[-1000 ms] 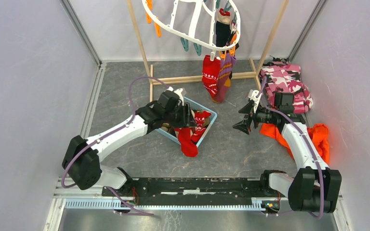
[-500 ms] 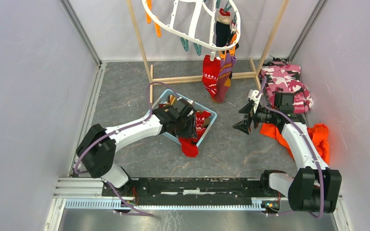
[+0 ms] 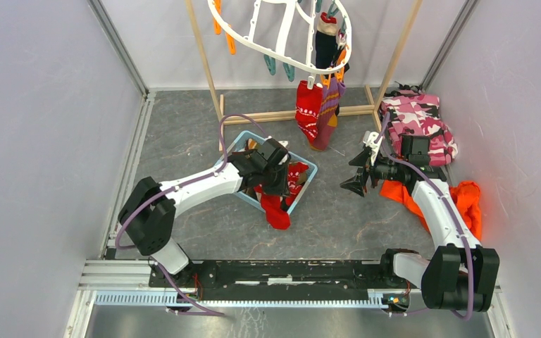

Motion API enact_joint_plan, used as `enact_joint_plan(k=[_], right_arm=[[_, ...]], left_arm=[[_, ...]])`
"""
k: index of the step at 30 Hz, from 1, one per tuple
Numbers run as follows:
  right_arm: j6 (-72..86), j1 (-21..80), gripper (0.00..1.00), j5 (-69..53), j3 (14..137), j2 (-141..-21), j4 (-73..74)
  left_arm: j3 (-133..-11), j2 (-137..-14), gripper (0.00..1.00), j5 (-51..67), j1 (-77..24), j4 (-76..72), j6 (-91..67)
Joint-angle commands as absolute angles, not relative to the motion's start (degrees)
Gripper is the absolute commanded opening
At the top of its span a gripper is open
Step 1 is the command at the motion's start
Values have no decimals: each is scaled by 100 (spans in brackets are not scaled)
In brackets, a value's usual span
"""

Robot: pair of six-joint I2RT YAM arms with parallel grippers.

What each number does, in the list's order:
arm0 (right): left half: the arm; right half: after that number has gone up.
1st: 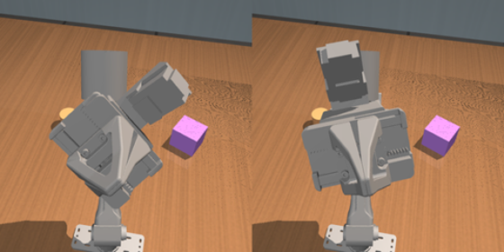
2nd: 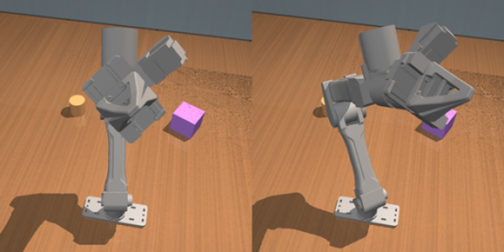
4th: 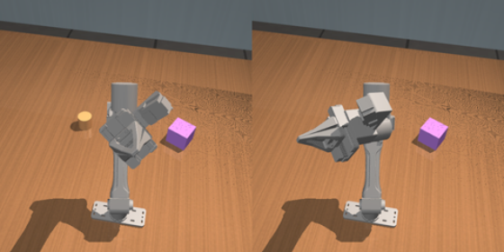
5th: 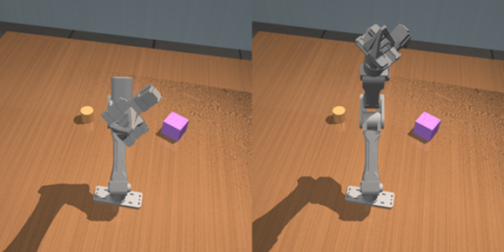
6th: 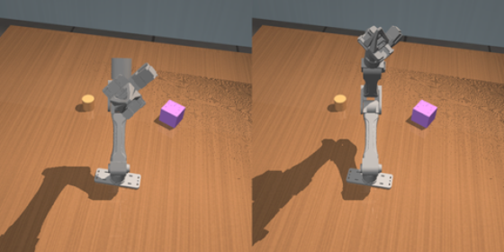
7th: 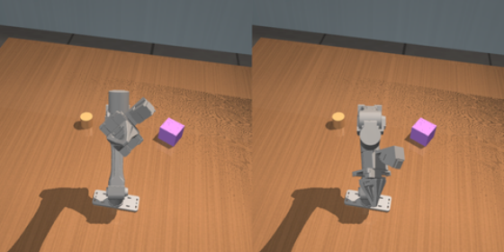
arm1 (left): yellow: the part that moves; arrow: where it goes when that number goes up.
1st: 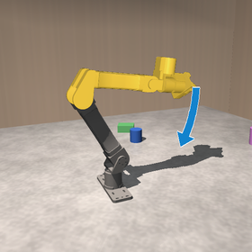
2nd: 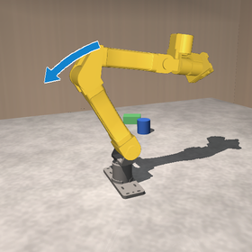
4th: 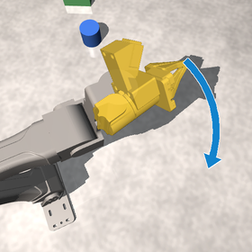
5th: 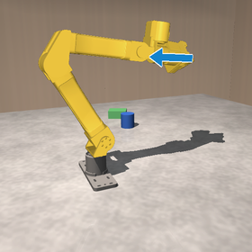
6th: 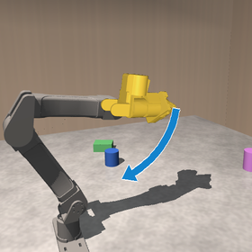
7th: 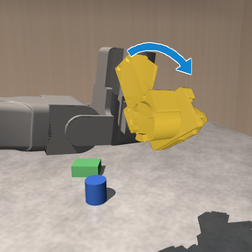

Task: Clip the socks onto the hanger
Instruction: Pick up the sock from the bin.

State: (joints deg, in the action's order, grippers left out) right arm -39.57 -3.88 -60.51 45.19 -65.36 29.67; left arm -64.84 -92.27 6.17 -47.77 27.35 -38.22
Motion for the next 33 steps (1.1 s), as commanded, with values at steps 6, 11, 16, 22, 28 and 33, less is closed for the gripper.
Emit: enact_joint_plan(k=[6, 11, 16, 22, 28, 33], right_arm=[[-4150, -413, 90, -6193, 4614, -6483, 3059], [-4367, -404, 90, -6420, 4658, -6486, 3222], [-4743, -238, 90, -6600, 4815, -6534, 3538], [-5290, 375, 90, -6605, 5377, -6715, 4104], [-5396, 971, 89, -6345, 6205, -7033, 4255], [-5120, 1395, 87, -6110, 6984, -7333, 4152]], left_arm=[[-7292, -8825, 2, 668, -4734, 3000, -3338], [-7532, -8558, 2, 1286, -4429, 2901, -3524], [-7189, -8212, 2, 2199, -4000, 2040, -4315], [-6615, -7978, 2, 2994, -3722, 590, -5435], [-6303, -7972, 2, 3295, -3709, -203, -6069], [-6126, -7959, 2, 3368, -3709, -686, -6460]])
